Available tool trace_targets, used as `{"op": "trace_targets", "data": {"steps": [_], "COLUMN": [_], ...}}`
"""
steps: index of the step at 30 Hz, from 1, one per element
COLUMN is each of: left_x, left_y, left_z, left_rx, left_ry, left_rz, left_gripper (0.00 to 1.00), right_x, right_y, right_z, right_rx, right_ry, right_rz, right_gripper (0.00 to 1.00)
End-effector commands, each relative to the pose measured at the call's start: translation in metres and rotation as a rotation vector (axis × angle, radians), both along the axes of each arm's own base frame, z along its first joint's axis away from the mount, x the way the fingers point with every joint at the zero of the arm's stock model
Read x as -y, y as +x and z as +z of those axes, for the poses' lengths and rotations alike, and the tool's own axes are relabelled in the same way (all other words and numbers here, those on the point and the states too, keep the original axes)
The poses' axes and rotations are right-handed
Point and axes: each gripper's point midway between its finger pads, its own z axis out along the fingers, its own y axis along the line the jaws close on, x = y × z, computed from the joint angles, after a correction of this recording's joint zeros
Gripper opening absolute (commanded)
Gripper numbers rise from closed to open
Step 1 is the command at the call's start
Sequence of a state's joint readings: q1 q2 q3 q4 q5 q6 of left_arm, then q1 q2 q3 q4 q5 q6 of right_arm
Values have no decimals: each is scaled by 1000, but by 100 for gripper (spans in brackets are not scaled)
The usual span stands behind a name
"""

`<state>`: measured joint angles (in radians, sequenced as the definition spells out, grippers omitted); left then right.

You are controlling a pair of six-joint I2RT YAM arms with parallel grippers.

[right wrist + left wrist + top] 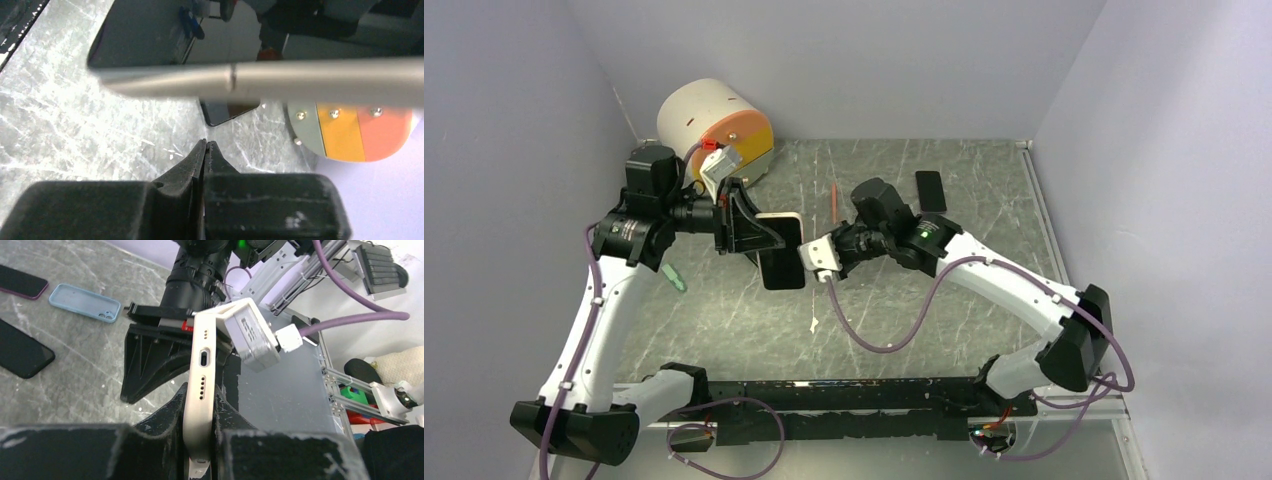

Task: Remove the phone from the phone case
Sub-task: Remove the phone case from the phone.

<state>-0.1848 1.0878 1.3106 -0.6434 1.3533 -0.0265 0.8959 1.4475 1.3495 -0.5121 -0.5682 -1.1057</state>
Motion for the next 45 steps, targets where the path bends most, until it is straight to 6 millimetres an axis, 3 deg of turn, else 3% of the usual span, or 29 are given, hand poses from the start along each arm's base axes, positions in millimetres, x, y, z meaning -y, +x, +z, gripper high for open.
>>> {"op": "trace_targets", "data": {"steps": [1, 8, 18, 30, 38, 45], "left_x": [-4, -3, 0, 1, 1, 1], "left_y": [-4, 5, 2, -8, -22, -26], "left_z": [17, 21, 26, 30, 29, 29], "left_rx": [126, 154, 128, 108, 62, 52], "left_ry": [10, -19, -63, -98, -103, -99], "left_rz": [53, 120, 79, 28, -69, -95], "left_gripper": [2, 3, 2, 3, 3, 2], "right_x": [11, 24, 16, 7, 6, 2], "right_y": [-11, -44, -58, -49, -31, -20], "right_z": [34, 51, 61, 59, 46, 51], "right_rx": [-57, -226, -319, -315, -244, -194], "right_ry": [167, 261, 330, 345, 290, 298], "right_rz": [11, 83, 158, 151, 97, 81], "right_gripper": [7, 23, 38, 34, 21, 17]}}
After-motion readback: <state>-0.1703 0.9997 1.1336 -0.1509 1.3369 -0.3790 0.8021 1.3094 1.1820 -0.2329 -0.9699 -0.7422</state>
